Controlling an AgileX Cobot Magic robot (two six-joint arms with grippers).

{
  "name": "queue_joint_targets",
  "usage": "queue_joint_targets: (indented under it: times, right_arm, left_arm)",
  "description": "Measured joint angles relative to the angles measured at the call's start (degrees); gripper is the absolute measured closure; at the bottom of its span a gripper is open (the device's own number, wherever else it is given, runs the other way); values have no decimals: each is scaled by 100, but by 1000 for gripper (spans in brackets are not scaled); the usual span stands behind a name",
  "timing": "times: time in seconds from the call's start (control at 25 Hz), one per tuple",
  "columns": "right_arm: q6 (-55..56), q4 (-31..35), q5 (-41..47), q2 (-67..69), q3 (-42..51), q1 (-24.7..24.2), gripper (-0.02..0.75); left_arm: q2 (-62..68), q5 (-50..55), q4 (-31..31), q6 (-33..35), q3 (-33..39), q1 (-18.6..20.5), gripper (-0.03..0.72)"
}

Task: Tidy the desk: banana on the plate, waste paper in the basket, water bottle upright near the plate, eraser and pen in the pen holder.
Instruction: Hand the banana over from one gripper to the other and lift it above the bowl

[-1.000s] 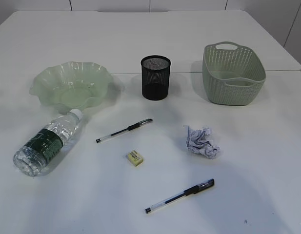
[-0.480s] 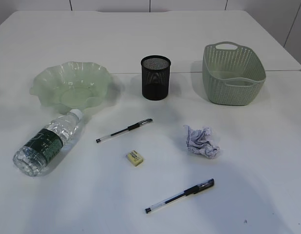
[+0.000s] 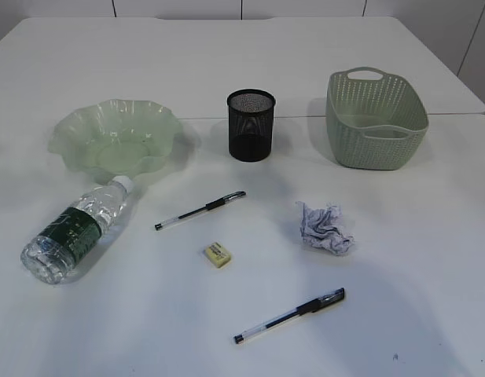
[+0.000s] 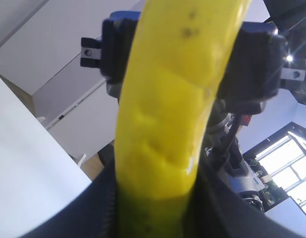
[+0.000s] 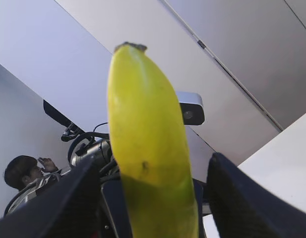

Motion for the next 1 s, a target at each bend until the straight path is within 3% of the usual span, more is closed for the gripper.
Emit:
queue_joint_targets:
  times: [0.52,1.0]
  right_arm:
    - [42,-387,-12,0,0,0,233]
    - [56,-209,-12,0,-127,0,234]
  left_arm:
    - [0,-10,0,0,0,0,426]
    - [0,-10,50,0,0,0,426]
